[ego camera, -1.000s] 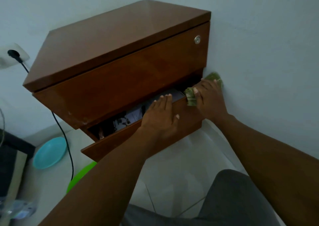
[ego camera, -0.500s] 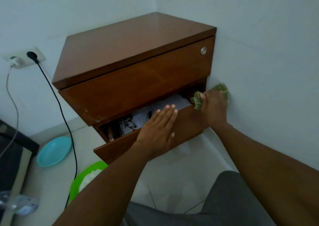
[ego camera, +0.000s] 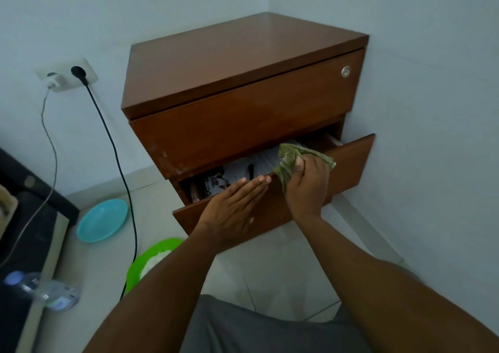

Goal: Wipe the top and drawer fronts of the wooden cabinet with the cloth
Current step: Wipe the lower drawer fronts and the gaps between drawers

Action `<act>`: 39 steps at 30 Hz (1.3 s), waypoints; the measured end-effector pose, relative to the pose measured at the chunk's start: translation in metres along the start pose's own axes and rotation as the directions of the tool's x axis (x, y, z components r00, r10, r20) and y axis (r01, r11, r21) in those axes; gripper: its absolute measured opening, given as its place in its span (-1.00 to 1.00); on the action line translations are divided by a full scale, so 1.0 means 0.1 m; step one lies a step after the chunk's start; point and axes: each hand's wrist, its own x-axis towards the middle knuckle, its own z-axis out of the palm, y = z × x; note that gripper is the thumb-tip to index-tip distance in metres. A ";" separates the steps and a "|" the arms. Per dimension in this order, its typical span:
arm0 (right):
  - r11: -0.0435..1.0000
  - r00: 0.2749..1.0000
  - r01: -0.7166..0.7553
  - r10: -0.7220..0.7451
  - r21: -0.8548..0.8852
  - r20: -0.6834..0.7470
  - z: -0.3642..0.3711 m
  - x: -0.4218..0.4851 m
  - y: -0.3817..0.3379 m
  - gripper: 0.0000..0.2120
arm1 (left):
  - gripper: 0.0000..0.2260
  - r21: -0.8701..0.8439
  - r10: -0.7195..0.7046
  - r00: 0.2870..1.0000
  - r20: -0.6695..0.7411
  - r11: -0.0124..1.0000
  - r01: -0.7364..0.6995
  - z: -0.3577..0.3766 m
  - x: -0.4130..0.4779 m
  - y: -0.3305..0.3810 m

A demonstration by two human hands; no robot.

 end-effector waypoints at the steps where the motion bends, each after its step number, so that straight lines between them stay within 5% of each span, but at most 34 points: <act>1: 0.999 1.000 -0.030 0.030 0.014 -0.004 0.01 0.02 -0.04 -0.73 | -0.30 0.000 -0.006 1.000 0.006 1.000 0.006 0.00 0.02 -0.02; 7: 0.955 0.958 -0.278 0.267 0.101 0.110 -0.10 0.09 -0.10 -0.70 | -0.27 0.028 -0.089 0.991 0.101 0.996 0.086 0.00 0.18 -0.13; 15: 0.579 0.638 -0.770 0.700 0.269 0.321 -0.06 0.13 -0.03 -0.67 | -0.30 0.089 -0.137 0.948 0.286 0.989 0.115 0.00 0.04 -0.22; 18: 0.631 0.689 -0.722 0.690 0.283 0.222 0.12 0.10 -0.06 -0.66 | -0.33 0.075 -0.085 0.964 0.251 0.995 0.068 0.10 0.05 -0.36; 24: 0.770 0.850 -0.508 0.519 0.385 0.084 0.82 -0.41 -0.24 -0.66 | -0.36 0.061 0.012 0.998 -0.054 0.998 -0.008 0.50 -0.06 -0.64; 32: 0.732 0.844 -0.294 0.501 0.614 -0.193 1.62 -1.12 -0.44 -0.60 | -0.33 0.276 0.166 0.973 -0.163 0.954 -0.116 0.98 -0.54 -0.99; 39: 0.845 0.926 -0.189 0.323 0.499 -0.195 2.06 -1.44 -0.64 -0.61 | -0.38 0.296 0.259 0.901 -0.347 0.942 -0.156 1.02 -0.65 -1.27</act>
